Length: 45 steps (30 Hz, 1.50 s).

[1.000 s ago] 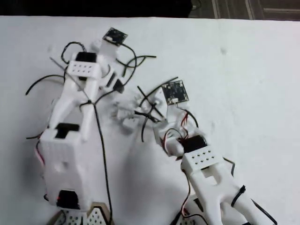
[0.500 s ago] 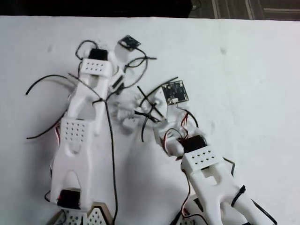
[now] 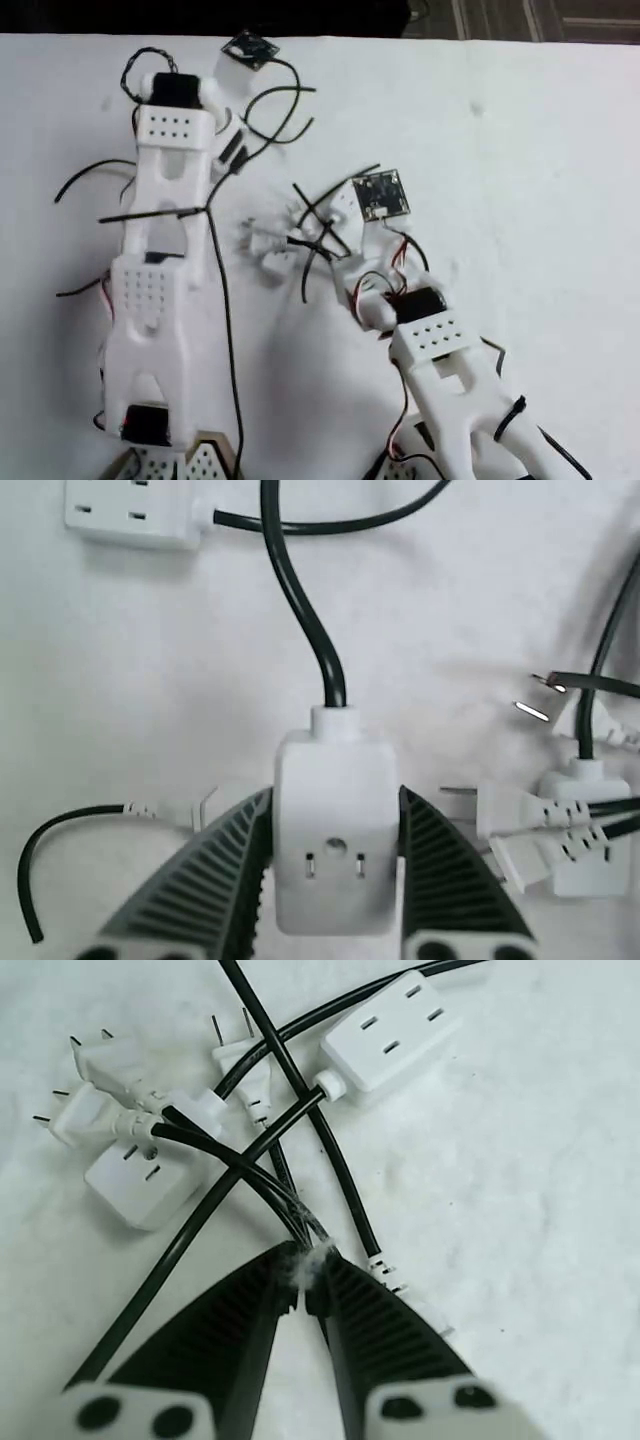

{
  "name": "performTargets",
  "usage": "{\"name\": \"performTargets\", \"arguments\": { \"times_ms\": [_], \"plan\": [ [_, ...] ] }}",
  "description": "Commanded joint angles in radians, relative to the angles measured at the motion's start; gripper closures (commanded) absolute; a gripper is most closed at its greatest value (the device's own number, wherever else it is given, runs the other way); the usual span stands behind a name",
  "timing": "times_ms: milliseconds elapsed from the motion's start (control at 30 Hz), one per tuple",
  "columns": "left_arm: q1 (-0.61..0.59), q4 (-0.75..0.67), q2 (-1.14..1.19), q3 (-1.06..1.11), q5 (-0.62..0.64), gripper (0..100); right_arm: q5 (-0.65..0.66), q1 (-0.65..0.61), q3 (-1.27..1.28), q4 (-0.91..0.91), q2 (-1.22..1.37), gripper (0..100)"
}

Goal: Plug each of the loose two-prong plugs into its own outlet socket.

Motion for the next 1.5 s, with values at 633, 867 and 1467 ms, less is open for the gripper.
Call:
{"name": "performTargets", "arguments": {
  "times_ms": [633,867,1467],
  "plan": [
    [0.047,-0.422,-1.408,1.913,-0.023,98,-0.006,0.015,-0.006,-0.018,0.001,97.8],
    [0.001,-0.448,-1.572,2.068,-0.020,76,-0.006,0.015,-0.006,-0.018,0.001,97.8],
    [-0.133,-0.440,-1.630,2.013,-0.110,71,-0.006,0.015,-0.006,-0.016,0.002,97.8]
  ]
}}
